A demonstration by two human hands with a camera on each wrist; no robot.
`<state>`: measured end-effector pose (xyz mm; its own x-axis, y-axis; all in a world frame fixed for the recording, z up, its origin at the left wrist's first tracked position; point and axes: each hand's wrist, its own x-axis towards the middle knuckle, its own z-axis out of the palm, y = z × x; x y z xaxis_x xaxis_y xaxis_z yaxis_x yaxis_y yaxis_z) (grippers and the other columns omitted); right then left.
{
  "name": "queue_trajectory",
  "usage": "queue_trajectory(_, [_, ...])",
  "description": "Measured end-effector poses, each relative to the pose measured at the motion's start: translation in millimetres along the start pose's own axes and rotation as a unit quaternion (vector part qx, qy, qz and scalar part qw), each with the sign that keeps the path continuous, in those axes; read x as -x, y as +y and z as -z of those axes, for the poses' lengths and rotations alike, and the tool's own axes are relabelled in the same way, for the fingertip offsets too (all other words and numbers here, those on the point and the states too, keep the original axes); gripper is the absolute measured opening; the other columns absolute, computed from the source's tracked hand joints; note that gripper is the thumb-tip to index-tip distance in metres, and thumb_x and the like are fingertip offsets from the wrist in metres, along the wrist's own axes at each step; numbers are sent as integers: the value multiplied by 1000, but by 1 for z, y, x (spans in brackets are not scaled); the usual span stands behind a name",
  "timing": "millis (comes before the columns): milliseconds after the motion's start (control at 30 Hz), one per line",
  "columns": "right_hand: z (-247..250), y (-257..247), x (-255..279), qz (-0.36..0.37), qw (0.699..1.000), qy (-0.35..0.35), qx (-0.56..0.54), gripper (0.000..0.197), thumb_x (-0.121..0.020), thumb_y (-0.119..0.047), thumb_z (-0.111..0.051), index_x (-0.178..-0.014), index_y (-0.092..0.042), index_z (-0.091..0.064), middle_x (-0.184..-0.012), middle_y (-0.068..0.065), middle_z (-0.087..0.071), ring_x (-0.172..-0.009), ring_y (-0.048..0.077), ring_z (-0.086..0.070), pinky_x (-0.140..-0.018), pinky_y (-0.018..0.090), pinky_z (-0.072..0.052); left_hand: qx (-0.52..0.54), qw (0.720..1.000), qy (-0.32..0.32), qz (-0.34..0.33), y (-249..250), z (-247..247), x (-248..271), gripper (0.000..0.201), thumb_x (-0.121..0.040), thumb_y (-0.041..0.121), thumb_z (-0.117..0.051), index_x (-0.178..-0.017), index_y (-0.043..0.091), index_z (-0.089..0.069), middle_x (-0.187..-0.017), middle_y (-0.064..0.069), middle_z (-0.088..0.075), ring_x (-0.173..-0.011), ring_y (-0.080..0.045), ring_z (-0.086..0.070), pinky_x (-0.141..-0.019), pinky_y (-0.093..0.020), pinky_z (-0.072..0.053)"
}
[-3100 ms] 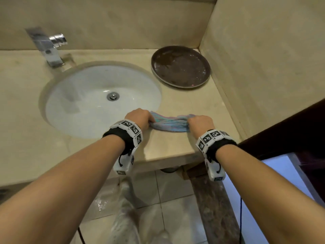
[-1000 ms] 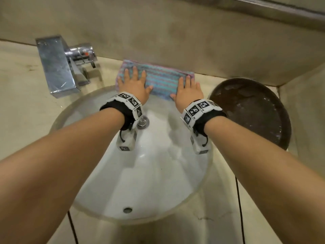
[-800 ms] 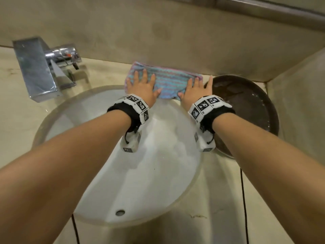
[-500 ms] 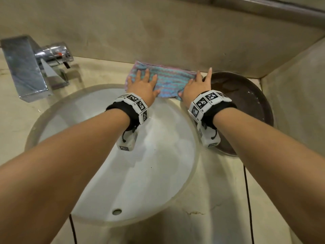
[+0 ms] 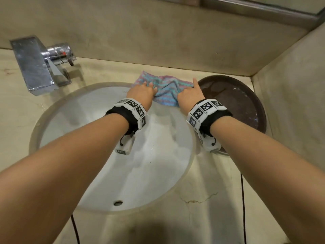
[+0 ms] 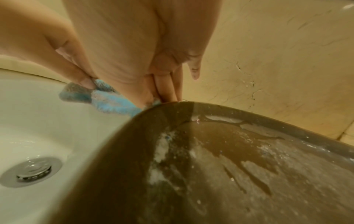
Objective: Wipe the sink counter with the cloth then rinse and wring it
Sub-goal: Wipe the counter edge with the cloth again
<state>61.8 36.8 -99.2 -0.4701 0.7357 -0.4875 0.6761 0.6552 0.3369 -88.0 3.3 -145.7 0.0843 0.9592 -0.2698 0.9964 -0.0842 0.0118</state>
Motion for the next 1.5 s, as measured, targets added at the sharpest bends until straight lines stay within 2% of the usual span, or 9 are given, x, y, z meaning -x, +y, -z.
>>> queue_trajectory(167, [-1, -9, 14, 6, 1000, -14, 1, 31, -94, -11, -37, -117, -14, -58, -56, -4, -40, -76, 22, -49, -120, 49, -3, -17, 999, -2, -31, -3, -9, 6, 37, -95, 6, -39, -133, 8, -40, -145, -14, -36, -133, -30, -34, -108, -40, -30])
queue_trajectory(267, [-6, -12, 19, 6, 1000, -13, -3, 40, -94, -14, -37, -132, -15, -48, -58, -5, -40, -87, 24, -58, -120, 50, -3, 11, 1000, -8, -27, -7, -14, 8, 45, -96, 9, -40, -141, 10, -32, -152, -12, -27, -141, -30, -25, -115, -42, -22])
queue_trajectory(367, [-6, -12, 18, -5, 999, -35, -30, 31, -92, -14, -40, -117, -15, -58, -60, -4, -42, -98, 24, -59, -119, 52, -2, 43, 999, -13, -9, -7, -11, 12, 49, -99, 15, -34, -147, 10, -22, -156, -11, -18, -145, -29, -16, -118, -43, -15])
queue_trajectory(433, [-7, -10, 14, -18, 997, -48, -50, 21, -92, -19, -42, -104, -15, -60, -69, -2, -52, -104, 24, -57, -119, 54, -2, 50, 999, -12, -1, -9, -7, 12, 49, -100, 17, -33, -147, 12, -23, -157, -12, -17, -145, -29, -15, -118, -43, -17])
queue_trajectory(500, [-9, -8, 6, -35, 996, -59, -63, 26, -93, -24, -43, -111, -12, -57, -100, 4, -62, -120, 25, -48, -118, 55, -2, 46, 999, -27, 11, -13, -2, 10, 49, -100, 21, -32, -147, 17, -24, -157, -14, -14, -145, -31, -15, -116, -45, -19])
queue_trajectory(633, [-8, -7, -11, -59, 996, -65, -34, 59, -94, -35, -41, -143, -3, -29, -146, 13, -37, -141, 29, -24, -118, 55, -1, 69, 995, -44, 61, -31, 4, 10, 49, -100, 25, -31, -148, 22, -21, -158, -14, -11, -145, -35, -13, -116, -51, -15])
queue_trajectory(1133, [40, -66, -73, 9, 1000, -4, -8, 73, -95, -32, -42, -147, 7, -8, -154, 25, -17, -145, 34, -16, -122, 43, 0, 107, 977, -6, 185, -114, -17, 46, 50, -99, 23, -30, -148, 28, -20, -158, -11, -11, -145, -35, -11, -118, -51, -12])
queue_trajectory(1333, [61, -103, -85, 39, 999, 7, 6, 74, -94, -31, -43, -147, 5, -6, -155, 24, -15, -146, 32, -13, -122, 42, 1, 129, 959, -27, 253, -130, -24, 68, 56, -98, 9, -35, -149, 24, -16, -159, -13, -5, -146, -36, -4, -118, -45, -11])
queue_trajectory(1500, [70, -122, -86, 65, 997, 30, 19, 73, -97, -42, -36, -147, 4, -8, -156, 23, -14, -147, 32, -11, -121, 41, 1, 176, 944, -24, 279, -141, -45, 96, 54, -97, 14, -32, -147, 29, -19, -156, -9, -20, -142, -31, -22, -115, -43, -27])
